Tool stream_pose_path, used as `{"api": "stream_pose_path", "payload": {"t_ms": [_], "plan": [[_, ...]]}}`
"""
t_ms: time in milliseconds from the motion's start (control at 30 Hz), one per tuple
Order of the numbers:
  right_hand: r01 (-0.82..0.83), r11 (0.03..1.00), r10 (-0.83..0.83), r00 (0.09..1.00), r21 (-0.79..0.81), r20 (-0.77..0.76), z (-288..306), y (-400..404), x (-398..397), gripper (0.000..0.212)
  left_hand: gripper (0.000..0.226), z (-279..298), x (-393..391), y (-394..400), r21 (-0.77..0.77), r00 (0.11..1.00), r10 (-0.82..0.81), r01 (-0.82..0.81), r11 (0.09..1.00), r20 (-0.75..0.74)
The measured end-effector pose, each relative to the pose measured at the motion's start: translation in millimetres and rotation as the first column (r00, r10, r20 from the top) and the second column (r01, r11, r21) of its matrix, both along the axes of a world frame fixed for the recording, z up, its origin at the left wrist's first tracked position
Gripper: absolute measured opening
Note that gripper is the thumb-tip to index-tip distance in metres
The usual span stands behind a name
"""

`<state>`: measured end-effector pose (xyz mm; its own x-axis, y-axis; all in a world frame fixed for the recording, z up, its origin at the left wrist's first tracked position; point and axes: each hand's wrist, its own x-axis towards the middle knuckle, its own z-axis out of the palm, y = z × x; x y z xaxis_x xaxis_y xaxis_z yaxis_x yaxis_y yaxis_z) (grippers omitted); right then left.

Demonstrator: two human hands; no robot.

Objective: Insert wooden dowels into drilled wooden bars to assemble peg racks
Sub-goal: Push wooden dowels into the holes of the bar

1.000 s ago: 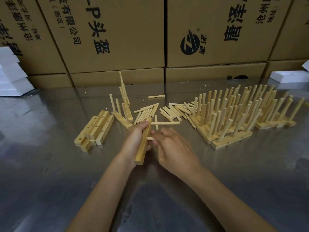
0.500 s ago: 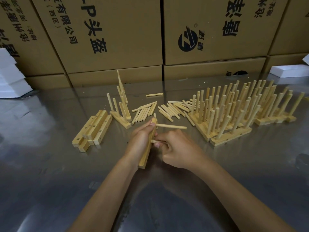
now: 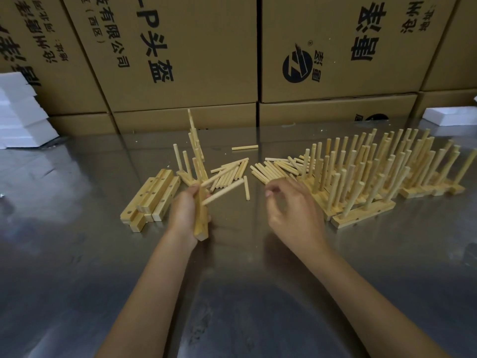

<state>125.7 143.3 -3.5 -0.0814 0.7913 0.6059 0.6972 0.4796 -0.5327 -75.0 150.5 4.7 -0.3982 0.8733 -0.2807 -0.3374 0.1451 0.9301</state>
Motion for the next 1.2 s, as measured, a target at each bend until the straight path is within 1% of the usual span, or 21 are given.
{"api": "stream_pose_path", "payload": {"t_ms": [67,133,200,233,267,333,367,400,467,500,533,567,600,633,700,800,867,933,1133,1200], "plan": [[0.016,0.992,-0.015,1.0,-0.124,0.01,-11,9,0,0.013,0.028,0,-7,-1,0.033,0.991,-0.032,0.028,0.999,0.127],[0.029,0.965,-0.028,1.0,-0.262,0.007,-17,23,-3,0.011,0.031,-1,-7,0,0.064,0.983,-0.086,0.076,0.995,0.16],[0.046,0.945,-0.048,0.999,-0.324,0.001,-18,41,-12,0.012,0.032,0,-5,1,0.065,0.986,-0.104,0.096,0.993,0.133],[0.052,0.932,-0.052,0.999,-0.358,0.01,-18,50,-19,0.019,0.031,0,-3,1,0.051,0.989,-0.095,0.089,0.995,0.114],[0.073,0.917,-0.059,0.997,-0.393,0.049,-18,58,-26,0.028,0.03,0,-2,2,0.025,0.992,-0.079,0.077,0.997,0.095],[0.163,0.895,-0.09,0.978,-0.414,0.19,-18,72,-39,0.041,0.028,1,0,2,-0.035,0.998,-0.041,0.043,0.998,0.055],[0.193,0.894,-0.101,0.966,-0.404,0.237,-19,76,-44,0.041,0.029,0,0,2,-0.05,0.999,-0.025,0.027,0.998,0.037],[0.198,0.899,-0.105,0.963,-0.39,0.247,-21,78,-47,0.036,0.03,0,0,3,-0.055,1.0,-0.014,0.016,0.998,0.027],[0.176,0.913,-0.114,0.976,-0.368,0.186,-25,80,-45,0.019,0.032,-1,0,3,-0.049,1.0,-0.008,0.009,0.999,0.025],[0.173,0.915,-0.129,0.981,-0.364,0.142,-27,79,-43,0.014,0.034,-1,0,3,-0.049,1.0,-0.01,0.011,0.999,0.022],[0.166,0.913,-0.146,0.986,-0.372,0.083,-28,77,-40,0.012,0.035,-1,0,3,-0.049,1.0,-0.013,0.014,0.999,0.016],[0.144,0.909,-0.161,0.987,-0.392,-0.011,-28,75,-38,0.013,0.036,-1,1,3,-0.048,1.0,-0.019,0.019,0.999,0.01],[0.102,0.903,-0.173,0.975,-0.417,-0.136,-28,72,-35,0.014,0.037,-1,1,3,-0.045,1.0,-0.023,0.023,0.999,0.006],[0.05,0.899,-0.184,0.945,-0.434,-0.272,-27,68,-33,0.013,0.037,-1,1,3,-0.042,1.0,-0.025,0.025,0.999,0.004],[-0.019,0.904,-0.214,0.844,-0.426,-0.491,-25,60,-27,0.01,0.037,-1,1,3,-0.035,1.0,-0.032,0.032,0.999,0.001],[-0.093,0.932,-0.192,0.691,-0.349,-0.697,-23,45,-16,0.008,0.036,-1,1,2,-0.037,0.999,-0.032,0.032,0.999,-0.002],[-0.117,0.943,-0.171,0.635,-0.313,-0.753,-22,36,-9,0.006,0.035,-1,2,1,-0.034,1.0,-0.028,0.028,0.999,-0.001],[-0.123,0.95,-0.152,0.616,-0.285,-0.773,-22,28,-6,0.007,0.034,0,2,0,-0.027,1.0,-0.028,0.028,0.999,0.006],[-0.097,0.985,-0.055,0.609,-0.143,-0.791,-17,16,-8,0.01,0.032,-1,4,1,-0.039,0.999,-0.039,0.039,0.998,0.0],[-0.101,0.991,-0.003,0.628,-0.086,-0.778,-13,12,-9,0.007,0.029,-1,5,2,-0.043,0.999,-0.042,0.042,0.998,-0.004]]}}
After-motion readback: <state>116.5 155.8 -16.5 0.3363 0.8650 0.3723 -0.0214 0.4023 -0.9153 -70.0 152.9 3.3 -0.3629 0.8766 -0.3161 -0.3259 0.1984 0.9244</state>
